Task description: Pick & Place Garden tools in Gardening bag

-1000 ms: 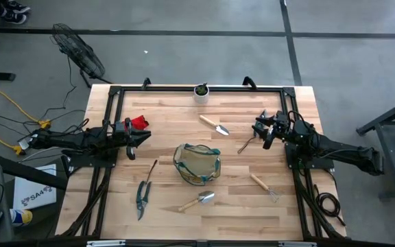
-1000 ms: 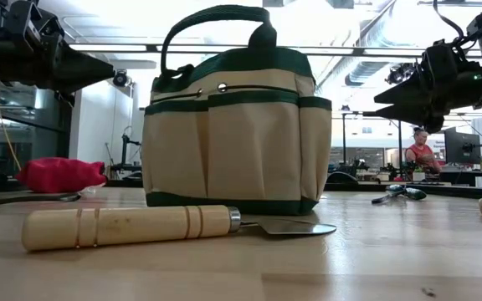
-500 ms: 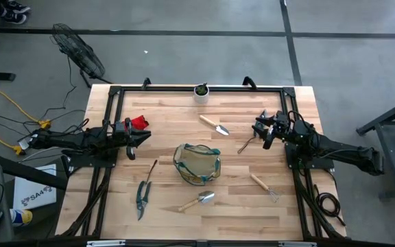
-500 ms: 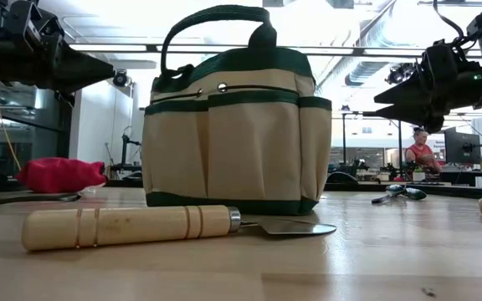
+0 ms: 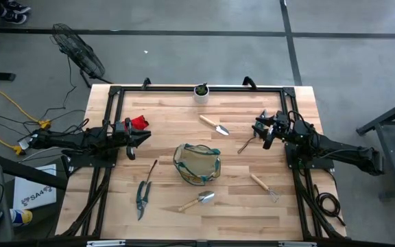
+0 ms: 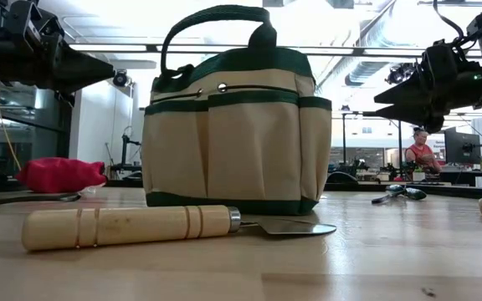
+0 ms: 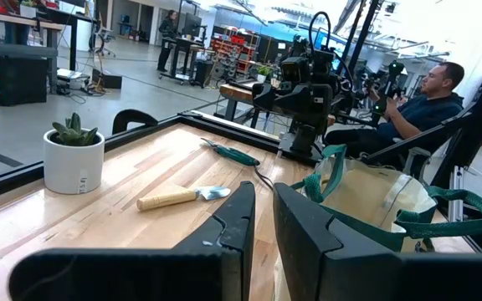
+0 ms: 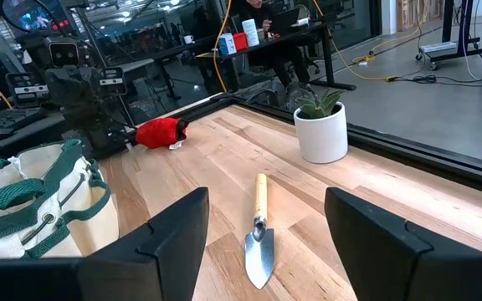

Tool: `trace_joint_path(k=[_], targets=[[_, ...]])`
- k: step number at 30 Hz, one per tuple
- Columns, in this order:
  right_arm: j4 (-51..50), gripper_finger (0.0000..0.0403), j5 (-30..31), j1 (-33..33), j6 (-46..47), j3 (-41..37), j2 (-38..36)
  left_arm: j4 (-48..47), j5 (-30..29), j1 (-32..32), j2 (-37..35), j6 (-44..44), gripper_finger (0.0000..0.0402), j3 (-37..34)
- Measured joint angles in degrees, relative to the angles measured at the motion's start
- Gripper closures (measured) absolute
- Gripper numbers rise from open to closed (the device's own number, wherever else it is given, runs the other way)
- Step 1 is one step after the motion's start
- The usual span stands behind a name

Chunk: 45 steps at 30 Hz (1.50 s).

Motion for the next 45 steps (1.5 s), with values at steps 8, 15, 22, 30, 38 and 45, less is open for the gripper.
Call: trace_joint_path(k=[8,15,22,30,38,45], targets=[[0.25,0.0172,0.0,0.01,8.82,0.0,-0.01,0.0,0.0,0.0,0.0,-0.02,0.0357,0.0],[0.63,0.0172,-2.85,-0.01,27.22,0.0,0.01,-0.01,0.0,0.01,-0.02,-0.01,0.0357,0.0],[0.51,0.0172,-7.32,-0.01,34.0,0.0,-0.01,-0.01,0.0,0.0,-0.02,0.0,0.0357,0.0],[0.41,0.0172,-9.37,0.01,42.44,0.26,0.24,-0.02,0.0,0.0,0.0,-0.02,0.0357,0.0],[0.12,0.0172,-9.14,0.01,48.32,3.12,3.2,0.0,0.02,0.0,-0.02,-0.02,0.0357,0.0],[-0.04,0.0172,-8.98,0.3,58.93,4.59,8.48,-0.01,0.0,0.01,-0.01,-0.01,0.0357,0.0]])
